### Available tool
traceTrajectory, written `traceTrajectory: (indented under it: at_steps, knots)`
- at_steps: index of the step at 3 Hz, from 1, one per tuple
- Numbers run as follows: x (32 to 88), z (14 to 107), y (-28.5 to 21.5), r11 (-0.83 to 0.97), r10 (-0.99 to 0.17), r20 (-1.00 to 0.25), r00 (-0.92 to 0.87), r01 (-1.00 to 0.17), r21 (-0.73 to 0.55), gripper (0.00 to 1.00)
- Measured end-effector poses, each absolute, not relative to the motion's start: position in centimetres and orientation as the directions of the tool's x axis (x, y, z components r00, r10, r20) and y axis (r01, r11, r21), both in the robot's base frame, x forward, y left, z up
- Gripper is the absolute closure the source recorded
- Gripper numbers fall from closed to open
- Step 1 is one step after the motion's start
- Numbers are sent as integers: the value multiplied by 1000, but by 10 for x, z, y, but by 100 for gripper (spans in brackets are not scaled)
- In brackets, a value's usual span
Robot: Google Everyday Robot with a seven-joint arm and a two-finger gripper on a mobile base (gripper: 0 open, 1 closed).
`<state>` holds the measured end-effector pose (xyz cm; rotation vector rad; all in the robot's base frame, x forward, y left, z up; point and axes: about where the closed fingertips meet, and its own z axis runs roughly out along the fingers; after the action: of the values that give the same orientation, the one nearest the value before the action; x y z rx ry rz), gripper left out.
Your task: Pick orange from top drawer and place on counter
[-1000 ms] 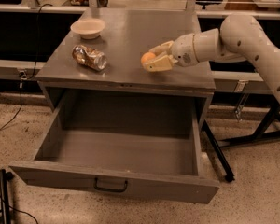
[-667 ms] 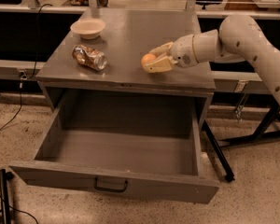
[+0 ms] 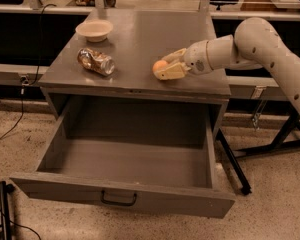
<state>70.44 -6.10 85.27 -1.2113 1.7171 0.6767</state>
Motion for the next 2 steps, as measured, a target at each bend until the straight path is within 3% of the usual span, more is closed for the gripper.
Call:
traceTrajectory:
  at_steps: [2]
  knots:
    - [704, 850, -55, 361, -434, -894, -115, -931, -56, 37]
